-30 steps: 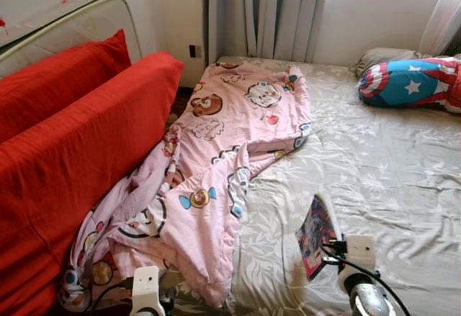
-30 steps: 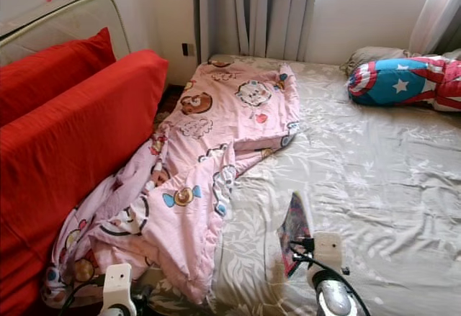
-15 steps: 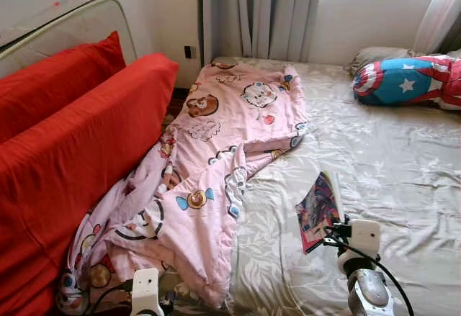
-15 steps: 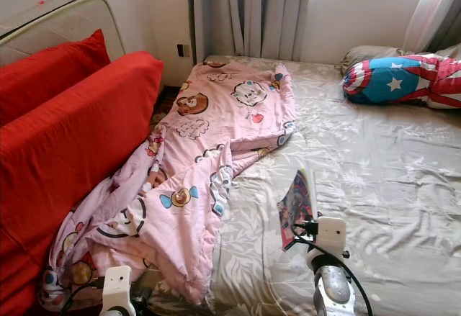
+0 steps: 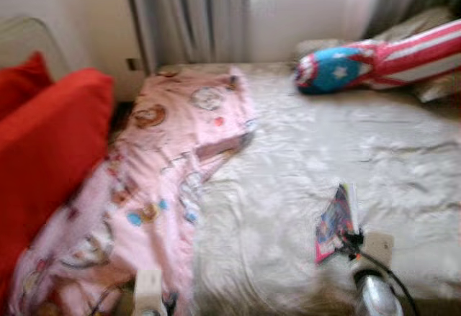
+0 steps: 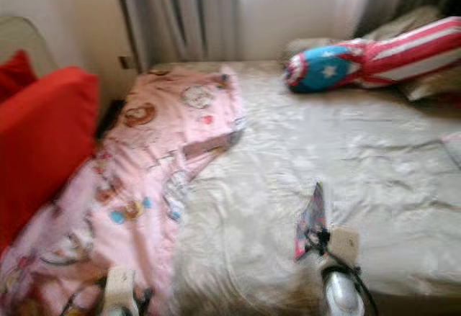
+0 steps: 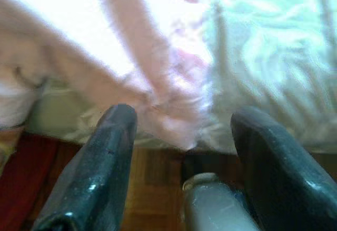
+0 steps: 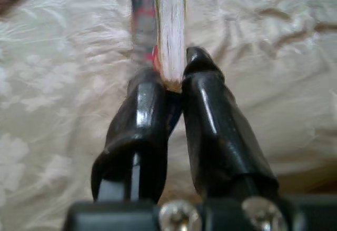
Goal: Clean up the room
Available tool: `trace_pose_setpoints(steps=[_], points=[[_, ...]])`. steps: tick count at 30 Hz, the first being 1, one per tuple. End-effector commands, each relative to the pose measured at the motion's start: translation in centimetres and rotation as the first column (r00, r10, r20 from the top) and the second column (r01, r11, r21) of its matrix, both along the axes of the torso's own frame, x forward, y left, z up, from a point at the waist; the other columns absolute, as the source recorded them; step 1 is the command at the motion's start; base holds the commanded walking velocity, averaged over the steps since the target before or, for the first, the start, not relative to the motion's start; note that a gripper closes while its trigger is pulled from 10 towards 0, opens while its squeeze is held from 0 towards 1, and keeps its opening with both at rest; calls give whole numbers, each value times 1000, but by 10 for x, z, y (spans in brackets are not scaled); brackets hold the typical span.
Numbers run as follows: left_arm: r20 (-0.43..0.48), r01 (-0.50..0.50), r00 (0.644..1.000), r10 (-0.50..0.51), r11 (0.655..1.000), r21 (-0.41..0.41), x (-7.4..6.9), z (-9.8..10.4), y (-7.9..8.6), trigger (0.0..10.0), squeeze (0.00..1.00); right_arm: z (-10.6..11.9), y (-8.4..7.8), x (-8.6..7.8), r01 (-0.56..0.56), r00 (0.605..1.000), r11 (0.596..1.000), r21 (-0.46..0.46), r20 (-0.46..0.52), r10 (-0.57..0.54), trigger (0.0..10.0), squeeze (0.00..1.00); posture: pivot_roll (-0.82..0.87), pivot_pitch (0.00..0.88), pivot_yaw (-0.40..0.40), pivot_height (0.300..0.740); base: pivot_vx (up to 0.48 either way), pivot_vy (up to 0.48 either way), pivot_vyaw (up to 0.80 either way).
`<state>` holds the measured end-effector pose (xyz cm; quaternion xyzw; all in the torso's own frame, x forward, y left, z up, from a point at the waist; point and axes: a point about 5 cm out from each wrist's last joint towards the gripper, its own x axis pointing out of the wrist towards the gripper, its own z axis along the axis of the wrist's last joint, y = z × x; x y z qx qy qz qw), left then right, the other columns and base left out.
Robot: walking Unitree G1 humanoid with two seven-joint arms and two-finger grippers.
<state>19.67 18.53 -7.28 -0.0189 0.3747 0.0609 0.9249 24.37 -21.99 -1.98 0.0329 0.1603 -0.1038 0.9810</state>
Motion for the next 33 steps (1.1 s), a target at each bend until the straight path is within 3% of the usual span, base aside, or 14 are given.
trace_pose_setpoints(steps=[1,33], points=[[-17,14,1000,-14,1000,0,-2,-2,-2,10000,0,7,0,8,-7,999,1000,-14,34,7,10000,0,-197,0,20,740,0,-352,0],[-8,25,1000,-25,1000,6,1,0,-3,10000,0,5,6,8,-48,999,998,-28,8,49,10000,0,-197,0,24,740,0,-291,0]])
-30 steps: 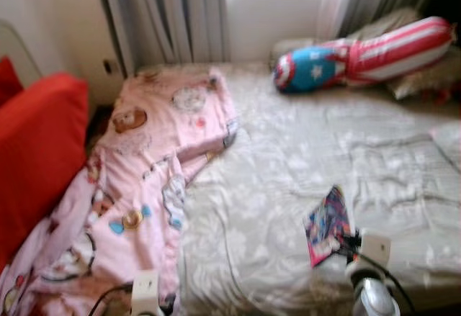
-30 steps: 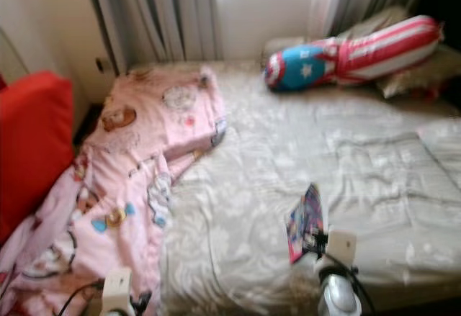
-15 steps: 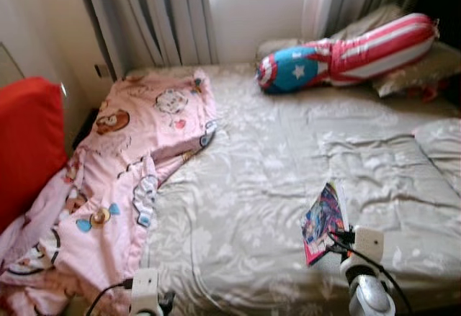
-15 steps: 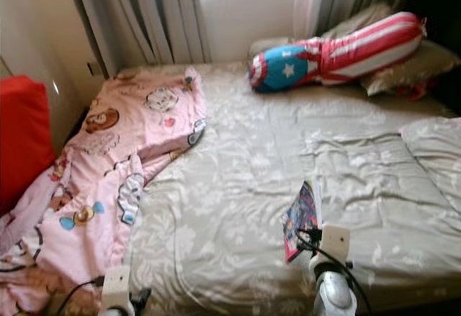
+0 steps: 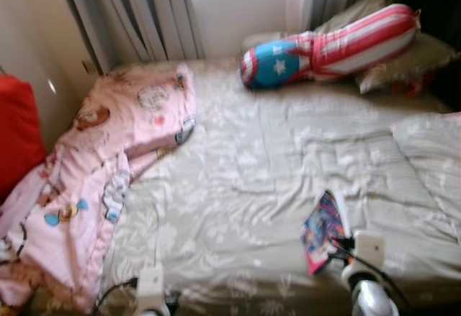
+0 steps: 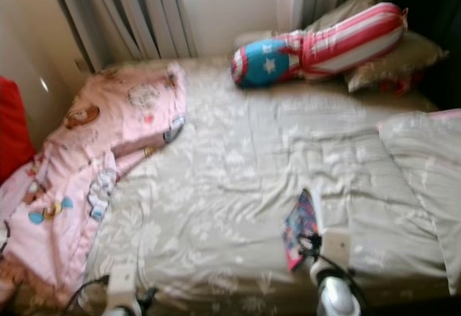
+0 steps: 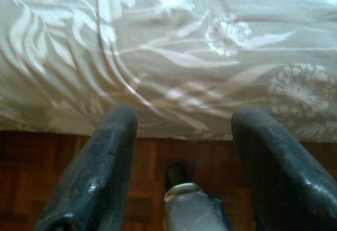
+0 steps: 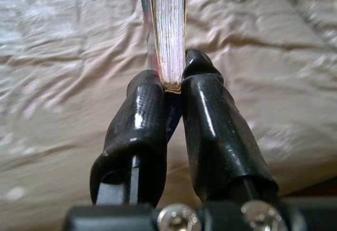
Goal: Clean up the room
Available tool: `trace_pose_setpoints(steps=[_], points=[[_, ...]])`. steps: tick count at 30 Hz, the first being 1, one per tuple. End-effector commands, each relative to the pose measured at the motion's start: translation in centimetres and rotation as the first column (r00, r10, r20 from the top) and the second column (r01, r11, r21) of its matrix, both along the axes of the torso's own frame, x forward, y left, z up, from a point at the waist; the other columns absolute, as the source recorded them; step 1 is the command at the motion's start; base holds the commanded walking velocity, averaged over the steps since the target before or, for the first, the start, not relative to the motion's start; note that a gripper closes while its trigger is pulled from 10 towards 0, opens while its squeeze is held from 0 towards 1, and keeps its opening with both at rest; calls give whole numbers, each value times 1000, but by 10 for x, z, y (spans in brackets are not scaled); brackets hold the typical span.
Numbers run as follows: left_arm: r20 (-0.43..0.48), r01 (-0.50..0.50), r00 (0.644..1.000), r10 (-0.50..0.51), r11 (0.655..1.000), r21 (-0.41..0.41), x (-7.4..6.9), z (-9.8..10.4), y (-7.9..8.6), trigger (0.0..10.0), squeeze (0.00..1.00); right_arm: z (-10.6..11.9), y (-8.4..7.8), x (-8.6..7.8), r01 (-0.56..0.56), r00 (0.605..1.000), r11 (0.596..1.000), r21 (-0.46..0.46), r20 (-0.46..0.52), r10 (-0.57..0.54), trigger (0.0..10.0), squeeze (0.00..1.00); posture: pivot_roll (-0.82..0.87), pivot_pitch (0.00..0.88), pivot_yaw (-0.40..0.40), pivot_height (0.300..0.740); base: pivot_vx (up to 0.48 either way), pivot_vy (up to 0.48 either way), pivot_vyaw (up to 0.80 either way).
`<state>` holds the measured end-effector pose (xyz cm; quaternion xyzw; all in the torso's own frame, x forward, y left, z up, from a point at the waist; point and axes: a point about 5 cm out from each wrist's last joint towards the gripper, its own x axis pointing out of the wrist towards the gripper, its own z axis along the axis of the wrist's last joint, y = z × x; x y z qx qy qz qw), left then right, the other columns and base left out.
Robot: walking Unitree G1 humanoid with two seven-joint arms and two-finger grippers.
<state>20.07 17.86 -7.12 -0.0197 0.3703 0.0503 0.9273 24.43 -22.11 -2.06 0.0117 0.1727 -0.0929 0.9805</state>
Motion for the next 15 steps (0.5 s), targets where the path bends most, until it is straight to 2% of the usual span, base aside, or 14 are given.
trace_pose_setpoints(steps=[1,15], points=[[-19,7,1000,-7,1000,15,-4,-2,4,10000,0,5,7,7,-21,999,1000,8,36,21,10000,0,-197,0,24,740,0,-274,0],[-44,4,999,-4,1000,15,-8,-4,8,10000,0,5,10,8,-30,999,999,10,33,30,10000,0,-200,0,27,740,0,-284,0]])
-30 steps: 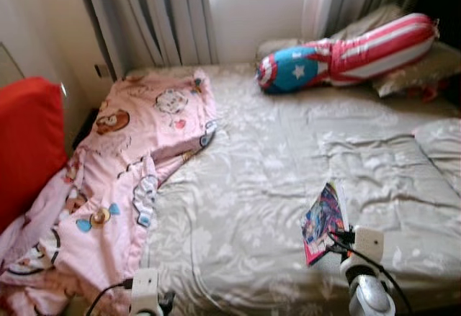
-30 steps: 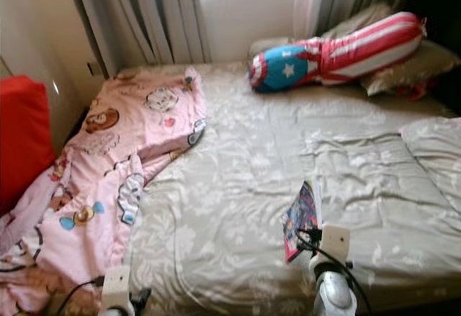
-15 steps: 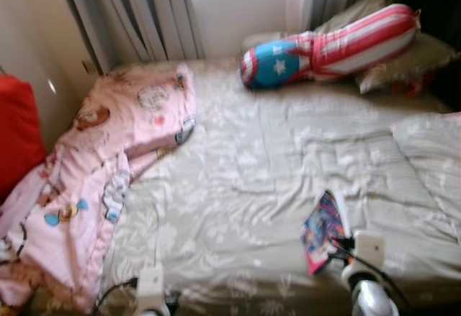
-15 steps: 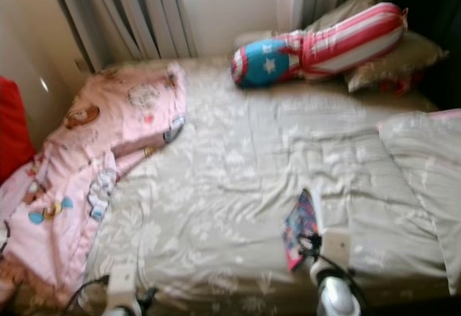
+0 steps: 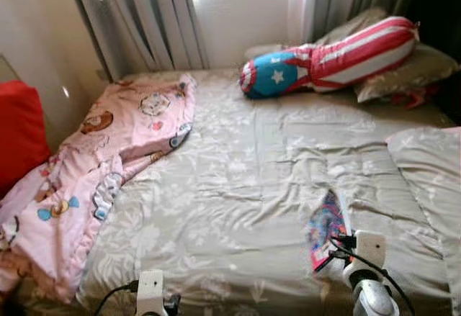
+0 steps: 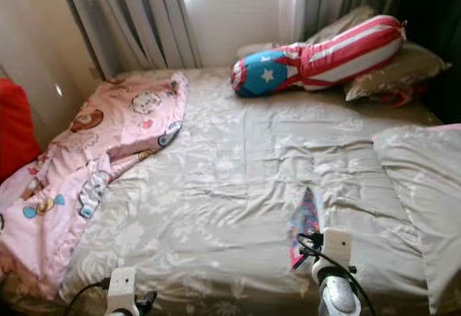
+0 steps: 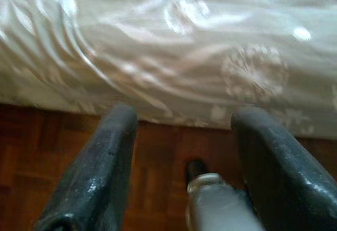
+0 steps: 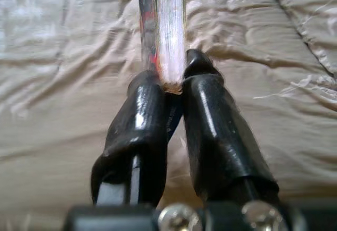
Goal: Clean up the room
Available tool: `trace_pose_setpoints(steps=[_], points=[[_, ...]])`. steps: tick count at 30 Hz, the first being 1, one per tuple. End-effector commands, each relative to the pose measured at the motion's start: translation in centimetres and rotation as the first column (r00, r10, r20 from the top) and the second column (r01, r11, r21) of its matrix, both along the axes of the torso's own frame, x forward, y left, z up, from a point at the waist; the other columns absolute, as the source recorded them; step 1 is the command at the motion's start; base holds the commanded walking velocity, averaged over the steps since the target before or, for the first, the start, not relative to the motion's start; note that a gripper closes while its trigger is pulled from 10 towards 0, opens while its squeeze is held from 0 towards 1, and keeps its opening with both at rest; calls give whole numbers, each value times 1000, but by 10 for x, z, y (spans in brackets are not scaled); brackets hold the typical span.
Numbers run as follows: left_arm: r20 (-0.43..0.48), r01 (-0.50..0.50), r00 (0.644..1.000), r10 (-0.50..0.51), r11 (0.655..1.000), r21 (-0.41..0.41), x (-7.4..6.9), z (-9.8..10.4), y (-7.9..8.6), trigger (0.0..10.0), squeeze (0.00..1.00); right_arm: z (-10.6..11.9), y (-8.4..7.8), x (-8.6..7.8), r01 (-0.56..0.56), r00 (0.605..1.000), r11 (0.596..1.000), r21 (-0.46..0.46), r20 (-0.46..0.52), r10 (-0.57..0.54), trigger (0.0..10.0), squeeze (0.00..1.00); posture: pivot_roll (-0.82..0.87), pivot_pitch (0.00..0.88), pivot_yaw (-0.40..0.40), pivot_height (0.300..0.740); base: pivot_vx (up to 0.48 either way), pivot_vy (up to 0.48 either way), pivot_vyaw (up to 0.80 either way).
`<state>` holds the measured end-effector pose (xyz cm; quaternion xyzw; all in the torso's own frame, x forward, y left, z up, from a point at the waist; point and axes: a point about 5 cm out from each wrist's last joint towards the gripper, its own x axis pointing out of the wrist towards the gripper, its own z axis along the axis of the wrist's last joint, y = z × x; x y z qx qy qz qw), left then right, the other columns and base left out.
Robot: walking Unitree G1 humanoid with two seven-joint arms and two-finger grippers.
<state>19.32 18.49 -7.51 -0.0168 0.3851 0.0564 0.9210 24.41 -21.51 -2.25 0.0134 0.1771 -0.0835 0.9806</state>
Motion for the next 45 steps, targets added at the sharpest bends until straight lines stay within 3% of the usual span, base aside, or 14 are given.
trace_pose_setpoints(steps=[1,15,22,45], points=[[-12,13,1000,-13,1000,6,0,0,1,10000,0,7,4,8,-12,999,1000,4,40,12,10000,0,-200,0,27,740,0,-375,0],[-13,25,1000,-25,1000,9,-1,-1,1,10000,0,5,3,6,-6,999,1000,5,34,5,10000,0,-200,0,29,740,0,-27,0],[-17,23,1000,-23,1000,7,-2,-1,0,10000,0,5,3,6,-7,1000,1000,4,30,7,10000,0,-200,0,28,740,0,-462,0],[-33,2,999,-2,1000,-1,-6,-3,4,10000,0,4,6,6,-26,999,1000,15,22,25,10000,0,-204,0,27,740,0,0,0]])
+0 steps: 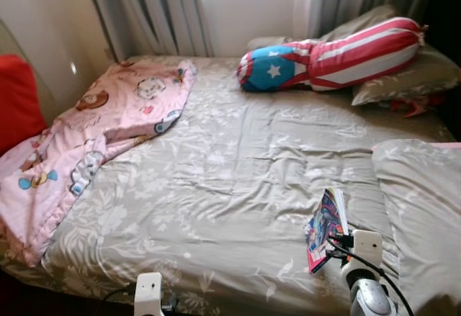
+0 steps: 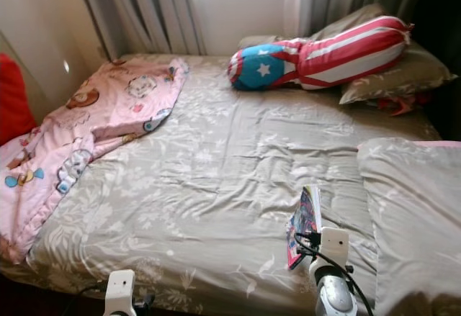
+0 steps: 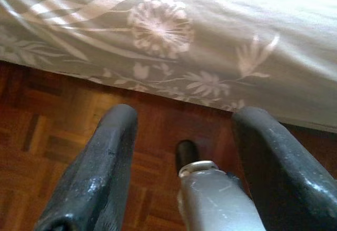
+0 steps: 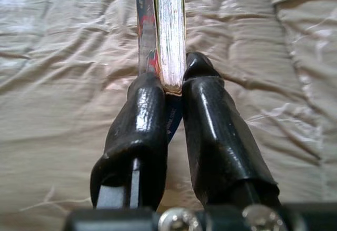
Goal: Clean up the room
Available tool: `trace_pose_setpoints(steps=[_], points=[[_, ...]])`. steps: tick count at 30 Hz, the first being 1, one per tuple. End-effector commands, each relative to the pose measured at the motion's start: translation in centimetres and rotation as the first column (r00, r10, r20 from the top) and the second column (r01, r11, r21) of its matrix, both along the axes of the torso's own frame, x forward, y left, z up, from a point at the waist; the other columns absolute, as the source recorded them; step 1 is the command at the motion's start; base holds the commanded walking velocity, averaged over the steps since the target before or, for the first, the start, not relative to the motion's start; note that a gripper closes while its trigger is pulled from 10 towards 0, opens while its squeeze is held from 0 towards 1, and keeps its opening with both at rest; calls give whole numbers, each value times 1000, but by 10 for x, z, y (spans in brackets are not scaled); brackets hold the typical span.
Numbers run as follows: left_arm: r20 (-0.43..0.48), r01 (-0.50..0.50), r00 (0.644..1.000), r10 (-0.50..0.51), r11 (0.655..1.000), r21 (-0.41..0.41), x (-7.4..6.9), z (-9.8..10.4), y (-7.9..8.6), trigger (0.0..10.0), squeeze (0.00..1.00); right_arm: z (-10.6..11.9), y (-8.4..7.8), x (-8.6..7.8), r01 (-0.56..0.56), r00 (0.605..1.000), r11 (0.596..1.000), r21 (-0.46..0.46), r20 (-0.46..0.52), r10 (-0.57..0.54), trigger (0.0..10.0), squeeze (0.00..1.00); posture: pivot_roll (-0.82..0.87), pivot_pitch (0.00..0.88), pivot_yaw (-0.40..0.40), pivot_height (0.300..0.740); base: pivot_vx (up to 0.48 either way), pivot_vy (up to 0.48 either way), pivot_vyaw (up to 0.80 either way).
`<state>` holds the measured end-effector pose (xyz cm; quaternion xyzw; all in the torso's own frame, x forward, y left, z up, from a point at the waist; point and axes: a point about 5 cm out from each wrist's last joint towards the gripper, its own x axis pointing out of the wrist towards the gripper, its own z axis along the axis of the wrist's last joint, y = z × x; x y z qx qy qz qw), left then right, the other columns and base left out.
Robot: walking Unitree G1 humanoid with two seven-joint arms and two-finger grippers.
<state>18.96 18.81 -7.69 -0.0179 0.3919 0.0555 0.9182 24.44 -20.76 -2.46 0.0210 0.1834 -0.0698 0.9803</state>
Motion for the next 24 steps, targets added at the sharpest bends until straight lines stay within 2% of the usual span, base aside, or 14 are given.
trace_pose_setpoints(steps=[1,16,20,24], points=[[-18,1,1000,-1,1000,3,-3,-2,1,10000,0,6,-1,5,-2,999,1000,-5,33,2,10000,0,-204,0,27,740,0,0,0],[-19,3,1000,-3,1000,3,-4,-2,2,10000,0,6,0,5,-6,999,1000,-2,35,6,10000,0,-202,0,27,740,0,0,0],[-18,3,1000,-2,1000,6,-5,-2,2,10000,0,6,0,5,-8,999,1000,-3,35,8,10000,0,-202,0,27,740,245,0,0],[-12,-3,1000,3,1000,24,-4,-2,3,10000,0,6,0,5,-12,999,1000,-4,35,12,10000,0,-203,0,26,740,0,0,0]])
